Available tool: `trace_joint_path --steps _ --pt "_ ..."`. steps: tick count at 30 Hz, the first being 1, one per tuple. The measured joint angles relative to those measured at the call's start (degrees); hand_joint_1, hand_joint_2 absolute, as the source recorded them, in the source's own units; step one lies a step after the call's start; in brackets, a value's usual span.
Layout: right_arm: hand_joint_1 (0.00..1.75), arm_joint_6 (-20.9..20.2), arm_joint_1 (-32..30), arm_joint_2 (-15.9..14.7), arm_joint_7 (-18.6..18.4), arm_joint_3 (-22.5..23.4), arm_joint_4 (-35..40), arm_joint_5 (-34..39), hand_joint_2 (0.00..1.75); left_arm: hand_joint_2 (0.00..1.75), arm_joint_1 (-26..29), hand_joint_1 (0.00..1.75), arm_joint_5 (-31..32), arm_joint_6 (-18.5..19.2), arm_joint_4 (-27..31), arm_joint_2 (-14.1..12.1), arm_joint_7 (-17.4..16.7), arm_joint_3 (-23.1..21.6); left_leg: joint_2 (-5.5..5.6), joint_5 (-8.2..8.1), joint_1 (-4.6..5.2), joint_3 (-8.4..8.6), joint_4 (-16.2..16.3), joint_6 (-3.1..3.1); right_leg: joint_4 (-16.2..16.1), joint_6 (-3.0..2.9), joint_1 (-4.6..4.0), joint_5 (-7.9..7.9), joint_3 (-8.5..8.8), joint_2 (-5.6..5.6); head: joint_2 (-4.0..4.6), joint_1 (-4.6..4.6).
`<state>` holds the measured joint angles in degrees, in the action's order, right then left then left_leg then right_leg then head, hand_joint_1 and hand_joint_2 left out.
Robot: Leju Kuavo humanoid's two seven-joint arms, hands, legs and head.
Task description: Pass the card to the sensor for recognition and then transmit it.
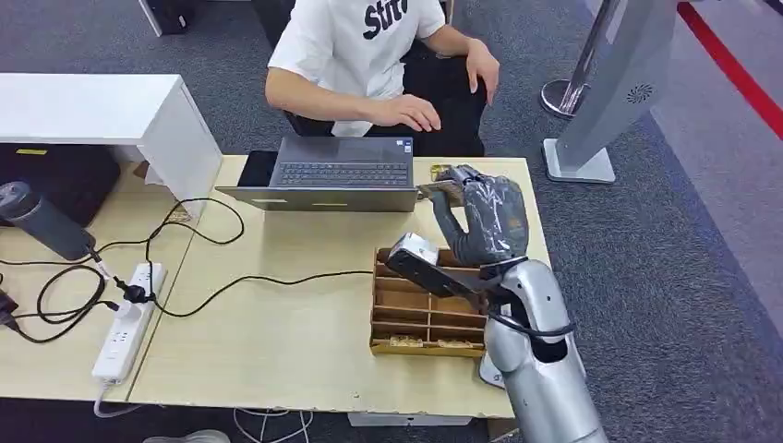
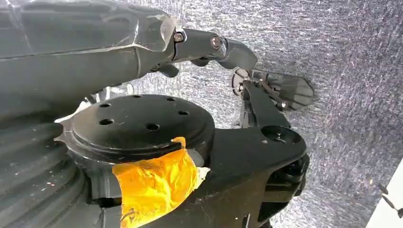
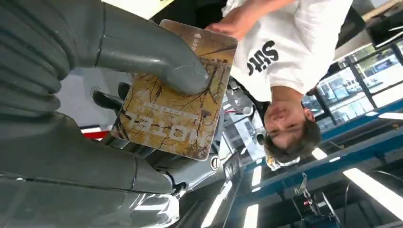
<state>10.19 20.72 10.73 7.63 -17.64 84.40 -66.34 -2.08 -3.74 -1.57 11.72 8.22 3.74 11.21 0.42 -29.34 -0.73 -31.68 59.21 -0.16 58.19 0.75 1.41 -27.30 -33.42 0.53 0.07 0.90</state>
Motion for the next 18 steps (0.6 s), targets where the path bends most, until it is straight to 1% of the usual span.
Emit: trace_joint_path --steps 1,2,5,6,8,9,11,13,18 --pt "1.75 0.3 -2.3 -0.8 0.8 -0.7 2.8 2.2 1.75 1.75 0.0 0.00 -0.5 -0.1 0.0 0.0 0.2 0.8 -0.04 0.00 0.00 0.02 0.0 0.01 0.0 0.00 0.00 0.00 -0.01 0.01 0.00 0.00" --pt "1.75 0.8 -3.3 -1.0 1.7 -0.8 3.8 4.5 1.75 1.75 0.0 0.00 -0.8 -0.2 0.0 0.0 0.4 1.0 -0.03 0.00 0.00 0.03 0.0 0.01 0.0 0.00 0.00 0.00 0.00 0.00 0.00 0.00" --pt "1.75 1.8 -8.7 -1.9 5.1 -0.4 7.8 14.3 1.75 1.75 0.1 0.00 -2.2 -0.8 0.0 0.2 1.1 2.3 0.10 0.00 0.00 0.03 0.0 0.01 -0.1 0.00 0.00 0.00 0.03 -0.12 0.00 0.00" --pt "1.75 2.5 -11.3 -2.3 6.1 0.4 9.3 16.8 1.75 1.75 0.1 0.00 -2.7 -1.0 0.0 0.2 1.3 2.7 0.11 -0.01 0.00 0.02 0.0 0.01 -0.1 0.01 0.00 0.00 0.04 -0.13 0.00 0.02" --pt "1.75 3.0 -16.2 -2.7 6.8 2.4 11.9 20.1 1.75 1.75 0.2 0.00 -3.2 -1.4 0.0 0.3 1.8 3.5 0.15 -0.03 0.01 -0.03 0.0 0.03 -0.1 0.02 0.00 -0.02 0.02 -0.14 0.00 0.00" --pt "1.75 2.6 -18.4 -2.8 6.8 3.6 12.9 20.8 1.75 1.75 0.3 0.00 -3.4 -1.6 0.0 0.4 1.8 3.9 0.13 -0.04 0.01 -0.04 0.0 0.05 -0.1 0.02 0.00 -0.02 0.01 -0.14 0.00 0.00" --pt "1.75 0.6 -22.6 -2.9 7.1 6.6 14.6 21.6 1.75 1.75 0.3 0.00 -3.5 -1.9 0.0 0.4 1.9 4.4 0.12 -0.06 0.01 -0.05 0.0 0.06 -0.1 -0.02 0.00 -0.06 0.01 -0.14 0.00 0.00" --pt "1.75 -0.3 -25.6 -2.9 7.5 8.9 15.2 21.6 1.75 1.75 0.3 0.00 -3.6 -1.9 0.0 0.4 1.9 5.0 0.12 -0.11 0.01 -0.04 0.0 0.01 -0.1 -0.02 0.00 -0.07 0.01 -0.13 0.00 0.00" --pt "1.75 -1.1 -29.7 -2.8 6.8 13.1 15.3 21.5 1.75 1.75 0.3 0.00 -3.6 -2.0 0.0 0.5 1.9 5.8 0.11 -0.10 0.00 -0.04 0.0 0.00 -0.1 -0.02 0.00 -0.06 0.01 -0.13 0.00 0.00"
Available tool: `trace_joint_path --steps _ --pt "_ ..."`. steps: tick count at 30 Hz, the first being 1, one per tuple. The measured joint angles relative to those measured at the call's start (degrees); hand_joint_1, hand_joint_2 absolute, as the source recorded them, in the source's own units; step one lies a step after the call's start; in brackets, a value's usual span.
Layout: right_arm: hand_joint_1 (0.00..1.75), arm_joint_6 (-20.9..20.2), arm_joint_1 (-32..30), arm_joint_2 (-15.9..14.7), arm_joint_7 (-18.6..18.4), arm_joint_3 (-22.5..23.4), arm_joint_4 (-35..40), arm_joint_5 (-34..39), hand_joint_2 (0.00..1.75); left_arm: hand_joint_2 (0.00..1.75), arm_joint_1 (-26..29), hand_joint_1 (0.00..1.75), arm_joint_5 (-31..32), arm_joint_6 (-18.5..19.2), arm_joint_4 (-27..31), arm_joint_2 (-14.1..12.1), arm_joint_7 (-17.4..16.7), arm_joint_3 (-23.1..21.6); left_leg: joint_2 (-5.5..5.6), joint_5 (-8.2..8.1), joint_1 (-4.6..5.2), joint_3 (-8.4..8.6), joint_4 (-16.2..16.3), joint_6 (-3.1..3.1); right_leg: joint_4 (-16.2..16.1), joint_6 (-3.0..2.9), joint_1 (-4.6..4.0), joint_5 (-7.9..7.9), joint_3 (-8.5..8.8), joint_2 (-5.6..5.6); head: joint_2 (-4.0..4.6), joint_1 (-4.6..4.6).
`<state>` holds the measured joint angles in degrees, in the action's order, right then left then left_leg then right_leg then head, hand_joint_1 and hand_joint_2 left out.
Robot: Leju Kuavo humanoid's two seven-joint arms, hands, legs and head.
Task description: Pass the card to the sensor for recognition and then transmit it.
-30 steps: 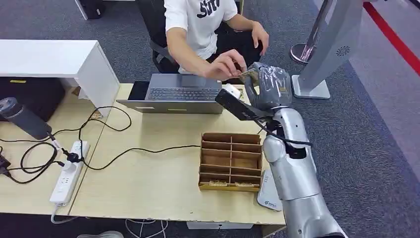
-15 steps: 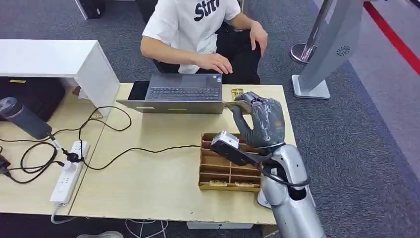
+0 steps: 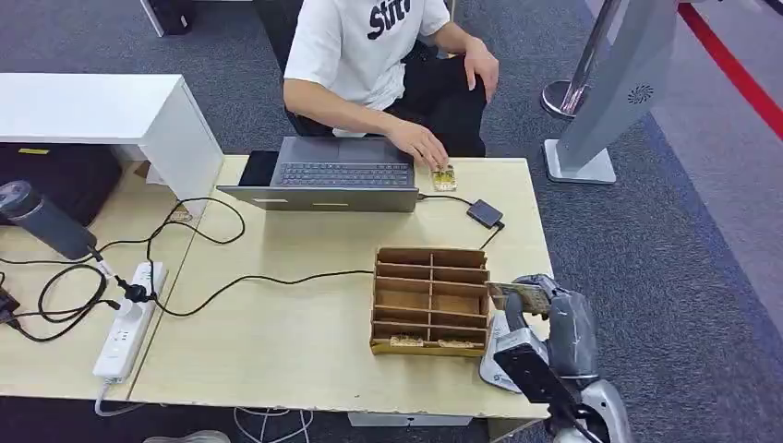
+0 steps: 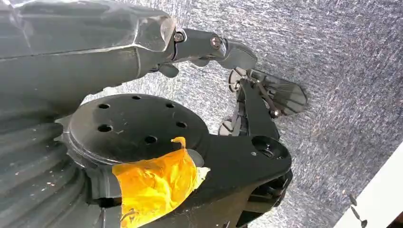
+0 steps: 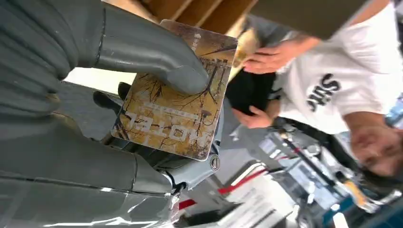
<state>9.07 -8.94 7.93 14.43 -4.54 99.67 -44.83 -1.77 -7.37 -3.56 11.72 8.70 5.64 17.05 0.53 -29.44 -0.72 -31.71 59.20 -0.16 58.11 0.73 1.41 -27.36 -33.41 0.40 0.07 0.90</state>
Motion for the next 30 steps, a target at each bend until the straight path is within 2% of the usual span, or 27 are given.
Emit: trace_joint_path --steps 11,21,30 --pt "1.75 -0.5 -2.4 1.5 -1.9 6.1 -0.9 -4.7 1.75 1.75 0.0 0.00 0.2 0.0 0.0 0.4 0.1 0.7 0.00 0.02 0.00 0.02 0.0 -0.02 0.0 -0.01 0.00 0.00 0.00 0.02 0.00 0.00" --pt "1.75 -1.3 -2.3 2.0 -5.4 7.2 -5.6 -14.0 1.75 1.75 0.0 0.00 1.1 -0.1 0.0 0.4 0.1 0.8 0.00 0.02 0.00 0.01 0.0 -0.02 0.0 -0.01 0.00 0.01 0.01 0.03 0.00 0.00" --pt "1.75 -4.2 -1.3 2.1 -7.7 7.2 -10.8 -16.9 1.75 1.75 0.0 0.00 1.6 0.0 0.0 0.3 0.4 0.8 0.00 0.02 0.00 0.02 0.0 -0.02 0.0 -0.01 0.00 0.00 0.01 0.03 0.00 0.00"
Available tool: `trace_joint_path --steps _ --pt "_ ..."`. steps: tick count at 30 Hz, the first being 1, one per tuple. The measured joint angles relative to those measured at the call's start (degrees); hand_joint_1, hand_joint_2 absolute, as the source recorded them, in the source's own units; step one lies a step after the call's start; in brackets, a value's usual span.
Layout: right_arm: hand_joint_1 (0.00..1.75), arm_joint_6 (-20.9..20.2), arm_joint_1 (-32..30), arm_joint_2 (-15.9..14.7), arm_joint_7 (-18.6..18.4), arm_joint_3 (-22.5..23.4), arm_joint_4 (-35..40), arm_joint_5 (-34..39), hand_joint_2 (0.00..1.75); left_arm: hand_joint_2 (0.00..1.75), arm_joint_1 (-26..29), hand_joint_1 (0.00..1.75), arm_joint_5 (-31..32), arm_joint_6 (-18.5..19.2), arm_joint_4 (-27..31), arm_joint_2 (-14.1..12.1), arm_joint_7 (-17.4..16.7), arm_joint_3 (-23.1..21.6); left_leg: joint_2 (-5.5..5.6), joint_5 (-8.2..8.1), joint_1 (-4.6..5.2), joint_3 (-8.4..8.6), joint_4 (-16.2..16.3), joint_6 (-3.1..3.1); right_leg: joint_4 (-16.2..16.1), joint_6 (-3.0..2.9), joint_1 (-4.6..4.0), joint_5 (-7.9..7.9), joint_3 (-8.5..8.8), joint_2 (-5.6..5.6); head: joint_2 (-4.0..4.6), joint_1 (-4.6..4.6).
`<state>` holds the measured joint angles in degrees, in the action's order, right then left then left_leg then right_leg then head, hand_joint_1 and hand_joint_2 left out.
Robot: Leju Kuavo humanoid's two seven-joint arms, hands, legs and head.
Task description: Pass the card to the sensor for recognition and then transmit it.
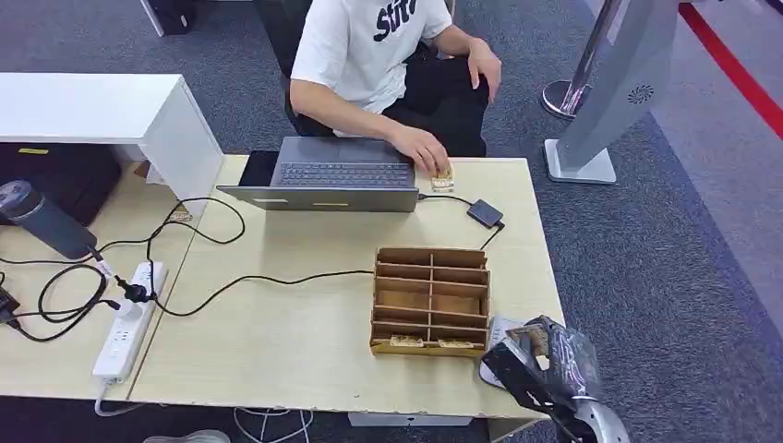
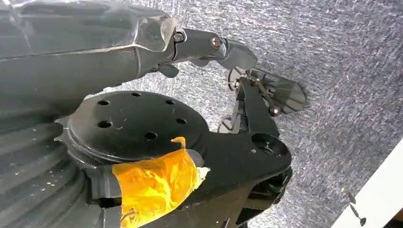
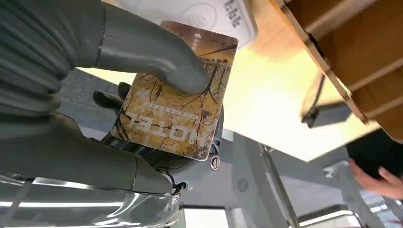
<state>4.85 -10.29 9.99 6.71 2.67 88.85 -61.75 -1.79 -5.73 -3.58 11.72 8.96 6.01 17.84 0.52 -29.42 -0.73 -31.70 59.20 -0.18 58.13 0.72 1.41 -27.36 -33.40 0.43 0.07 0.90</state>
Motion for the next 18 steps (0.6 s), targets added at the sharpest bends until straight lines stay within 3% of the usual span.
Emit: trace_joint_path --steps 10,14,18 --pt "1.75 -0.5 0.1 0.0 0.1 -1.1 -0.8 -0.5 1.75 1.75 0.0 0.00 0.1 -0.1 0.0 -0.1 0.3 0.2 -0.01 0.00 0.00 0.00 0.0 0.00 0.0 0.00 0.00 0.00 0.00 0.01 0.00 0.00" --pt "1.75 0.9 -0.1 0.0 0.1 -2.8 2.0 -1.6 1.75 1.75 0.0 0.00 0.0 -0.3 0.0 -0.1 0.4 0.6 -0.01 0.00 0.00 0.01 0.0 0.00 0.0 0.00 0.00 0.00 0.00 0.01 0.00 0.00" --pt "1.75 1.9 -0.3 -0.5 -2.2 -6.1 7.3 -4.8 1.75 1.75 0.0 0.00 0.1 -0.2 0.0 -0.1 0.6 1.2 -0.02 0.00 0.00 0.01 0.0 0.00 0.0 0.00 0.00 0.00 0.00 0.03 0.00 0.02"
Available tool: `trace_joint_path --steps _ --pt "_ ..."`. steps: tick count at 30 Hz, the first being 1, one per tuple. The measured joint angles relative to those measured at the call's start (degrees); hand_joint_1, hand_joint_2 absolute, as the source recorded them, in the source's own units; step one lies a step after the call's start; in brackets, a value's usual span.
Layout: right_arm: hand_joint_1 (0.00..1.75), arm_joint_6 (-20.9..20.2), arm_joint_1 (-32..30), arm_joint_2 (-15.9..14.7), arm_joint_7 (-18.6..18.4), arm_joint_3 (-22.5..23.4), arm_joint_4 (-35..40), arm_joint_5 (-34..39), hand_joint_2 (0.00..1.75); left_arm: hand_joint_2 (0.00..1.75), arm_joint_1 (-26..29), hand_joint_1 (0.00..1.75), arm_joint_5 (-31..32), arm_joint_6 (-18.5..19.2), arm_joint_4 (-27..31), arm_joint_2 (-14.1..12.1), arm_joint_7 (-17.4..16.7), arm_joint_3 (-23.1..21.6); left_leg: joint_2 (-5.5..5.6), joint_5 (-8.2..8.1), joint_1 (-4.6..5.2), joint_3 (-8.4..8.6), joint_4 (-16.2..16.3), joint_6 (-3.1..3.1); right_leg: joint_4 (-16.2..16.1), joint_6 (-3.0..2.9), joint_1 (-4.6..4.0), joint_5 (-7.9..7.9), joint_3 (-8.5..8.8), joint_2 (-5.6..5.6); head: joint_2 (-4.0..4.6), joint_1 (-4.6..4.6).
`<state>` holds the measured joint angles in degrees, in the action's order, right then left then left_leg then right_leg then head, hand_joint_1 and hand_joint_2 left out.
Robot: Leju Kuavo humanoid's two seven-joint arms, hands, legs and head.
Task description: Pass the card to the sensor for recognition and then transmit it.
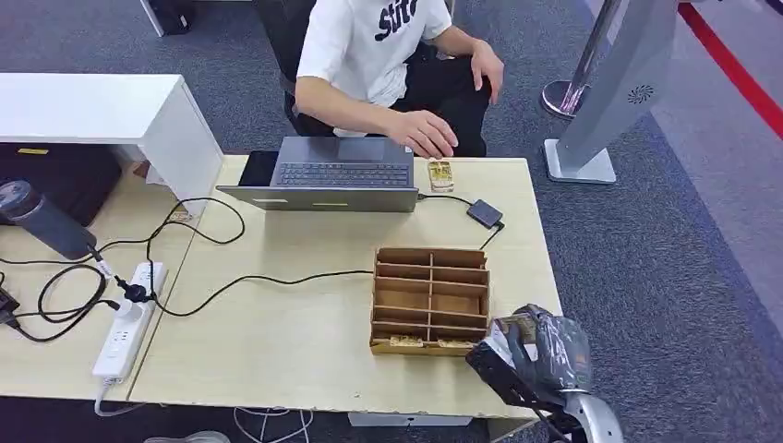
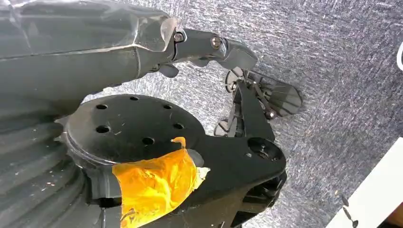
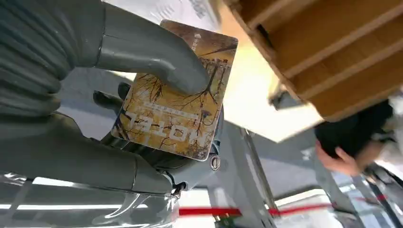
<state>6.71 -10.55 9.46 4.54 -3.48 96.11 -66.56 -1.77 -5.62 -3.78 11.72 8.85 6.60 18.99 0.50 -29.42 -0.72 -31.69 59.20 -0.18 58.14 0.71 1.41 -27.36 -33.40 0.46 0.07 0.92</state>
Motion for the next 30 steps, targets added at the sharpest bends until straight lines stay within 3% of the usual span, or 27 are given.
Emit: trace_joint_path --steps 4,7,10,14,16,20,22,23,24,30 --pt "1.75 0.4 2.0 -1.4 -2.0 -4.7 7.1 -0.5 1.75 1.75 0.0 0.00 1.0 0.2 0.0 -0.1 0.0 0.1 -0.10 0.00 0.00 -0.03 0.0 0.00 0.0 -0.01 0.00 0.01 0.00 0.05 0.00 -0.02" --pt "1.75 -3.2 7.4 -2.5 -2.8 -8.7 9.5 5.0 1.75 1.75 0.0 0.00 2.1 1.0 0.0 -0.2 0.0 0.1 -0.27 0.01 0.00 0.03 0.0 -0.01 0.0 -0.03 0.00 0.04 0.00 0.18 0.00 -0.04" --pt "1.75 -8.0 16.8 -2.8 -5.1 -13.3 8.2 10.9 1.75 1.75 -0.1 0.00 3.7 2.1 0.0 -0.5 0.0 0.1 -0.36 0.13 0.00 0.08 0.0 -0.06 0.1 -0.06 0.00 0.15 -0.01 0.28 0.00 -0.02" --pt "1.75 -11.8 29.0 -2.7 -7.2 -17.2 0.4 18.2 1.75 1.75 -0.3 0.00 5.2 3.0 0.0 -0.9 0.0 0.1 -0.27 0.26 -0.01 0.07 0.0 -0.13 0.1 -0.12 0.00 0.22 -0.02 0.22 0.00 -0.04" --pt "1.75 -15.1 35.2 -2.7 -7.3 -18.2 -6.0 26.8 1.75 1.75 -0.2 0.00 6.2 4.0 0.0 -1.1 0.0 0.0 -0.28 0.28 -0.01 0.08 0.0 -0.16 0.1 -0.14 0.00 0.27 -0.03 0.23 0.00 0.00" --pt "1.75 -13.9 44.8 -2.3 -6.1 -19.9 -20.4 34.2 1.75 1.75 -0.3 0.00 7.2 5.3 0.0 -1.4 -0.5 -0.4 -0.21 0.32 -0.03 0.06 0.0 -0.21 0.2 -0.14 -0.01 0.27 -0.03 0.19 0.00 -0.02" --pt "1.36 -12.4 47.8 -1.6 -6.6 -20.7 -25.8 35.0 1.75 1.75 -0.3 0.00 7.6 5.4 0.0 -1.6 -0.8 -0.6 -0.22 0.32 -0.03 0.07 0.0 -0.21 0.2 -0.14 -0.01 0.27 -0.04 0.19 0.00 0.02" --pt "0.38 -11.5 49.0 -1.2 -7.1 -21.1 -28.0 35.0 1.75 1.75 -0.3 0.00 7.7 5.4 0.0 -1.6 -1.0 -0.7 -0.22 0.32 -0.03 0.06 0.0 -0.21 0.2 -0.14 -0.01 0.27 -0.04 0.19 0.00 -0.04" --pt "0.00 -10.6 49.9 -0.7 -7.6 -21.4 -29.9 34.7 1.75 1.75 -0.3 0.00 7.8 5.4 0.0 -1.7 -1.1 -0.8 -0.21 0.32 -0.03 0.06 0.0 -0.21 0.2 -0.14 -0.01 0.27 -0.05 0.19 0.00 0.00" --pt "0.00 -8.1 52.2 1.4 -7.2 -22.5 -35.4 34.5 1.75 1.75 -0.3 0.00 7.7 5.3 0.0 -1.7 -1.0 -0.9 -0.21 0.31 -0.06 0.01 0.0 -0.22 0.2 -0.15 -0.04 0.26 -0.13 0.19 0.00 -0.02"
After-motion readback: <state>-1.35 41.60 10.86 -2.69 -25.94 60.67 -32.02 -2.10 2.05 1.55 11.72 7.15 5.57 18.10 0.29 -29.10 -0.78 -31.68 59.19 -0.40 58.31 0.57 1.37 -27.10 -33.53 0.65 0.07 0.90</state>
